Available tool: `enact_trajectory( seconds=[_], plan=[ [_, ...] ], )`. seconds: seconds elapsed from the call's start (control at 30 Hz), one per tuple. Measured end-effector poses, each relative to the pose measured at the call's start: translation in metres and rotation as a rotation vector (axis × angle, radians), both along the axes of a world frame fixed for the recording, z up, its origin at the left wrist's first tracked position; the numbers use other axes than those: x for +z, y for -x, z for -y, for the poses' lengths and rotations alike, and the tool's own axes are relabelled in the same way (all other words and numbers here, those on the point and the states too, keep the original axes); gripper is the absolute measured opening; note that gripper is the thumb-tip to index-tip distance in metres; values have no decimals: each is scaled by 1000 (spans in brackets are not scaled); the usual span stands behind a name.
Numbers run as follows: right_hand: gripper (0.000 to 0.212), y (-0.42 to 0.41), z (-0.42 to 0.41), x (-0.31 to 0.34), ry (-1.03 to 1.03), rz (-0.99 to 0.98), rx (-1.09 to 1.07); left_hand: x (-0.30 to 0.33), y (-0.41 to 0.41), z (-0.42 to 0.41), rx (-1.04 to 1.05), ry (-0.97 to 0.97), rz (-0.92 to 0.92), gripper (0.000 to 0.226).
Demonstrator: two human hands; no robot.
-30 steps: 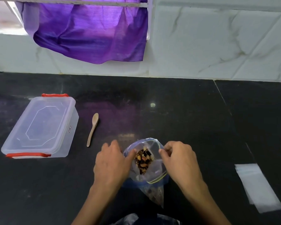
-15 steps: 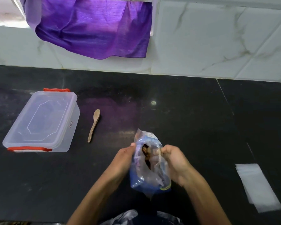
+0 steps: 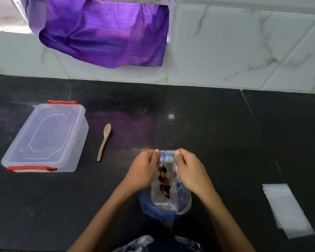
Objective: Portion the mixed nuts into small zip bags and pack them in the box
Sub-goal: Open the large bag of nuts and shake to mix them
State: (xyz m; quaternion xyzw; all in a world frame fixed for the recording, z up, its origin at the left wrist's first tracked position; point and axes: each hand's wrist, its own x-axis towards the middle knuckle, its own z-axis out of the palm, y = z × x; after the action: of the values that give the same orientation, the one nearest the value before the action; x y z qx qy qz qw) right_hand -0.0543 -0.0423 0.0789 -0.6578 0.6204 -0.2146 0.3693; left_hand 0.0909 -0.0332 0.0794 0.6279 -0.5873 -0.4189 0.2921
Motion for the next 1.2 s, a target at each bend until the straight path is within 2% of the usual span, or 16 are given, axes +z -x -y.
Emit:
enact_trajectory(
  seconds=[0.07,0.13,0.17,0.27,0.33,0.4,0.47,0.6,0.67,0.73,0.8,0.87,0.97,1.07,1.13,1.2],
  plan=[
    [38,-1,5,3,-199,170,-72,2,3,1,157,-200,-345,42],
    [37,6,1,10,-332,253,-140,9,5,-4,319,-354,-513,41],
    [38,12,-4,13,-373,203,-141,14,3,-9,361,-365,-472,38],
    [47,26,-28,24,-342,-88,-81,27,-16,-30,317,-318,-119,37],
    [39,27,-37,29,-334,-15,-76,30,-27,-43,189,-418,-89,44],
    [25,24,-40,29,-333,118,-71,25,-27,-51,173,-484,-243,42],
    [23,21,-41,24,-361,251,-137,17,-21,-52,295,-488,-468,37],
    [31,14,-41,10,-722,915,-429,4,-10,-50,513,-719,-1243,35],
    [39,15,-44,4,-855,1113,-477,5,-12,-50,475,-805,-1468,43],
    [38,13,-48,-1,-894,1176,-416,8,-9,-54,389,-843,-1653,59],
    [31,10,-52,-1,-847,1145,-354,7,2,-53,416,-813,-1551,63],
    [31,11,-56,2,-788,1100,-310,11,12,-52,481,-713,-1274,54],
    [27,17,-61,8,-722,1010,-256,12,23,-52,528,-592,-1027,38],
    [29,19,-60,8,-716,1122,-330,9,29,-55,625,-547,-1037,29],
    [42,20,-58,4,-787,1318,-477,6,28,-54,674,-562,-1136,20],
    [41,19,-58,0,-851,1484,-576,6,23,-51,707,-605,-1264,20]
  ],
)
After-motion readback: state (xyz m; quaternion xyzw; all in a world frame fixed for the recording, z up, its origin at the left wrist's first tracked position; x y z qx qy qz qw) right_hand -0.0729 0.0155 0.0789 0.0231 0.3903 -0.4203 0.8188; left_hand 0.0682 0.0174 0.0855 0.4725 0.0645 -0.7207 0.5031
